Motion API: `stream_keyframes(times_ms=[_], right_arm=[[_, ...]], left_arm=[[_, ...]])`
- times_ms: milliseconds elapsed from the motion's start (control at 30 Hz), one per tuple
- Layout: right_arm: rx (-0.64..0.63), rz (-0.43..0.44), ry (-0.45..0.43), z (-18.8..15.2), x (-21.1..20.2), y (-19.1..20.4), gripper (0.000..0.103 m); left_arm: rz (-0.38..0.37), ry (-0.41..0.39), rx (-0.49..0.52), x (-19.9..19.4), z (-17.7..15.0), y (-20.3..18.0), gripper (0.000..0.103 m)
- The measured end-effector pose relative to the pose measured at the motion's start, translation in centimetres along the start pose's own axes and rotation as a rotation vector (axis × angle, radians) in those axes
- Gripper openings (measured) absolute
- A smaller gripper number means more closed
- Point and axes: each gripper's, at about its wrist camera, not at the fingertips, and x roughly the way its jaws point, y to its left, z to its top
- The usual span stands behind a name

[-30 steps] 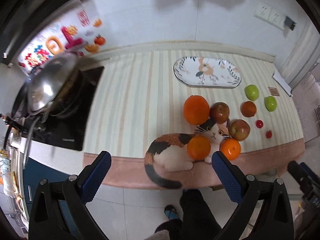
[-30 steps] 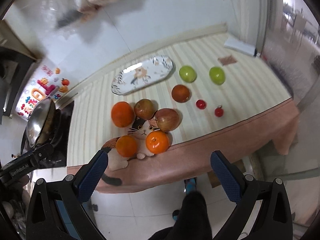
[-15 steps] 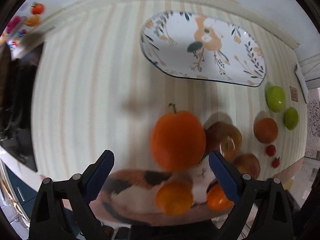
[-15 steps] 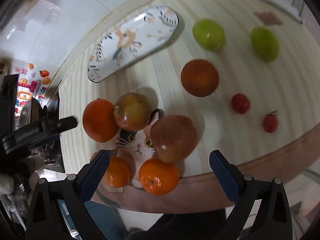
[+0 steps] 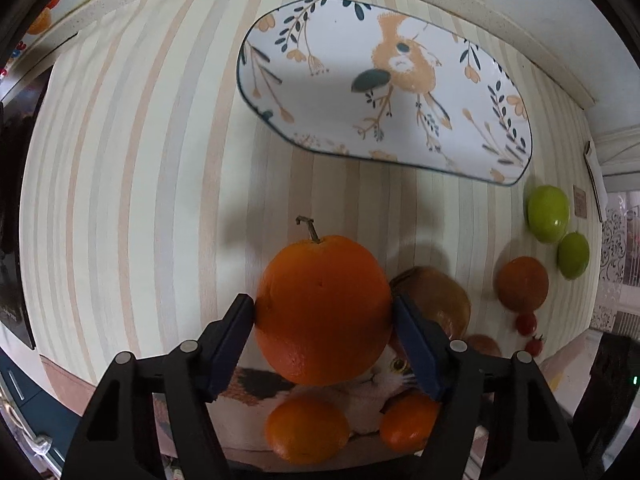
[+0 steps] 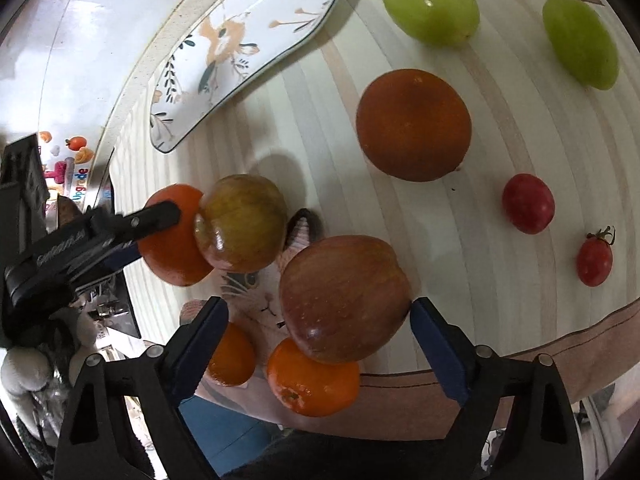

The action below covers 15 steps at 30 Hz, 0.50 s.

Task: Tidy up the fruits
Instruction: 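Grasp the large stemmed orange with the left tool while the right tool grasps the red apple, then carry the orange and apple onto the floral plate and open both tools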

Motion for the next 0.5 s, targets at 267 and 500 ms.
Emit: stream_keyframes(times_ms=[267, 500], right_arm=[[0.011, -0.031, 0.018, 0.0, 1.3, -0.2, 0.082], [0.014, -0.054, 0.009, 0.0, 2.1, 0.3, 0.079]], left_arm=[[0.041, -0.027, 0.039, -0.8, -0.9, 1.6, 0.072], [0.035, 0.002, 0.064, 0.0, 0.3, 1.8, 0.077]])
